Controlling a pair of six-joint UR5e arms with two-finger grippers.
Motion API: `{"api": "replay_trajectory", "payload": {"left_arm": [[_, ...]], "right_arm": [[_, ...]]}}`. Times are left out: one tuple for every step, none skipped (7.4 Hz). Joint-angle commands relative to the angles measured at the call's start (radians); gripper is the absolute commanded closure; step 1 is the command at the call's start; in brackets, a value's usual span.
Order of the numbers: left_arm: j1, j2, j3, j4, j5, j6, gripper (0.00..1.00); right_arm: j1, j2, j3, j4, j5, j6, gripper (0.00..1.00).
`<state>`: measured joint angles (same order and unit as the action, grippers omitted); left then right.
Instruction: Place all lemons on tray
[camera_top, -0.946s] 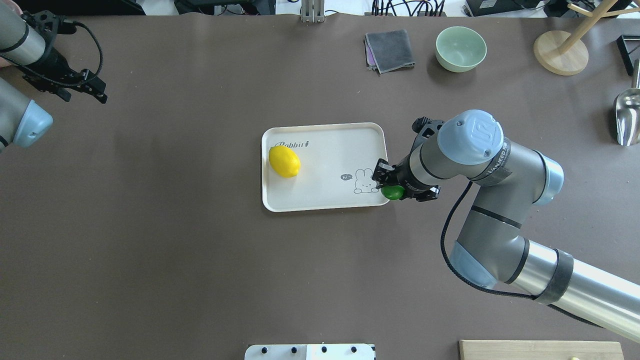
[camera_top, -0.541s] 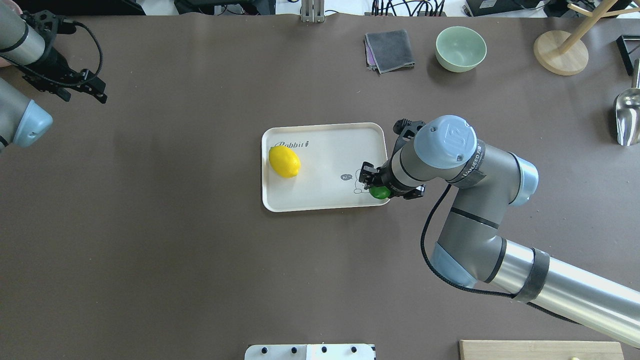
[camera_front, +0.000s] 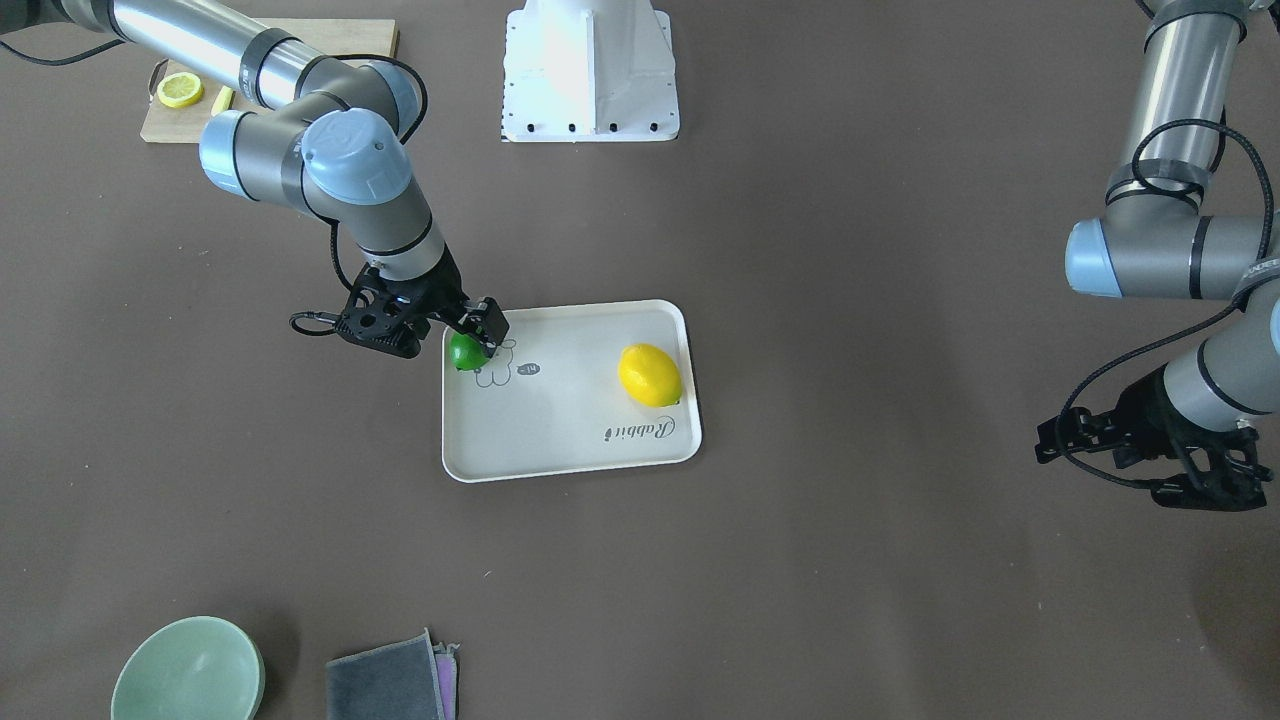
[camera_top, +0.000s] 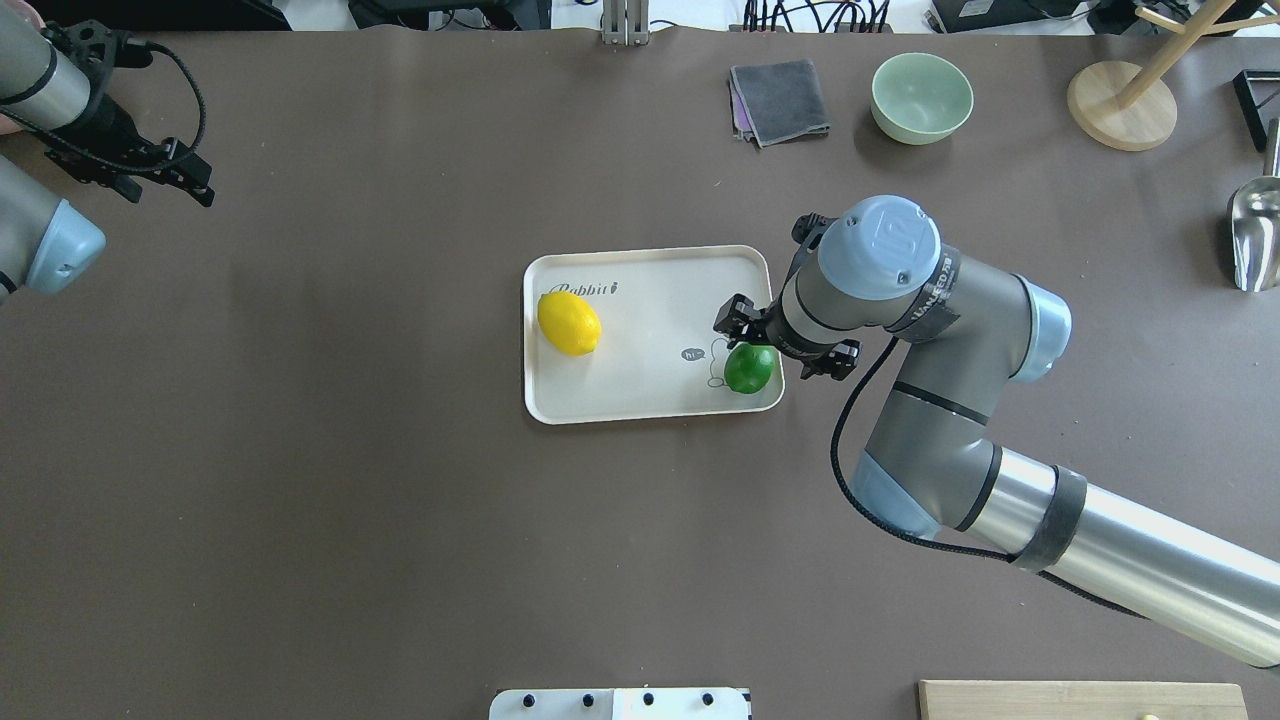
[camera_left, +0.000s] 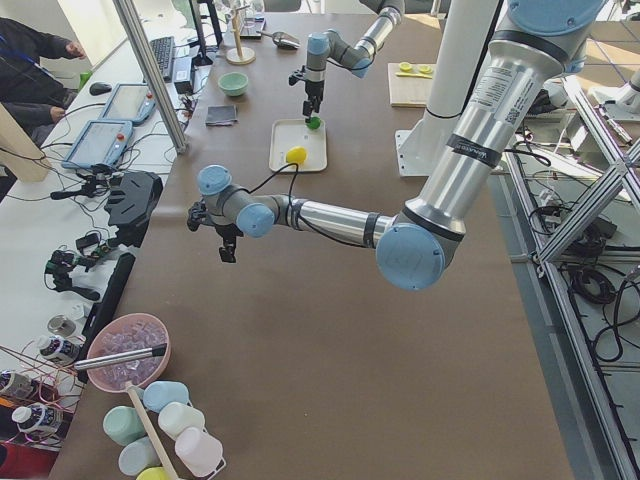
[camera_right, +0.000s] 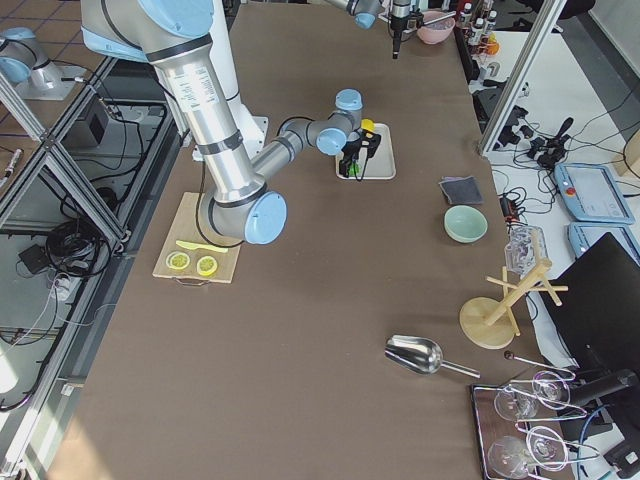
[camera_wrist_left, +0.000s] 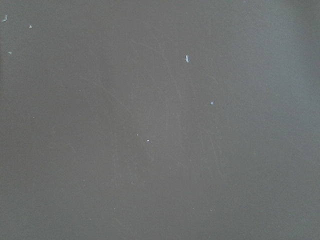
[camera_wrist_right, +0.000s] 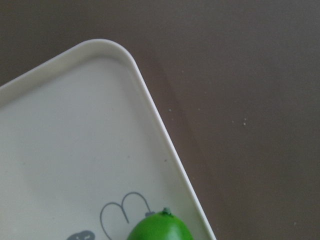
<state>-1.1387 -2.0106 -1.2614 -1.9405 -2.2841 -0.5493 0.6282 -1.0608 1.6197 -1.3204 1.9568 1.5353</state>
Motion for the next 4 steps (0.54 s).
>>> {"api": "replay_trajectory", "payload": {"left_arm": [[-0.034, 0.003, -0.001, 0.014, -0.001, 0.044, 0.03], [-0.086, 0.01, -0.001, 0.023, -0.011, 0.075, 0.04], [-0.14, 0.025, -0.006, 0.085, -0.044, 0.166, 0.08], [-0.214, 0.024, -0.009, 0.2, -0.046, 0.336, 0.08]], "right_arm": [[0.144, -0.037, 0.002, -0.008, 0.13, -0.179, 0.0], [0.227, -0.092, 0.011, -0.006, 0.187, -0.292, 0.0], [0.349, -0.154, 0.02, -0.008, 0.286, -0.448, 0.0], [0.475, -0.209, 0.023, -0.008, 0.377, -0.593, 0.0]]}}
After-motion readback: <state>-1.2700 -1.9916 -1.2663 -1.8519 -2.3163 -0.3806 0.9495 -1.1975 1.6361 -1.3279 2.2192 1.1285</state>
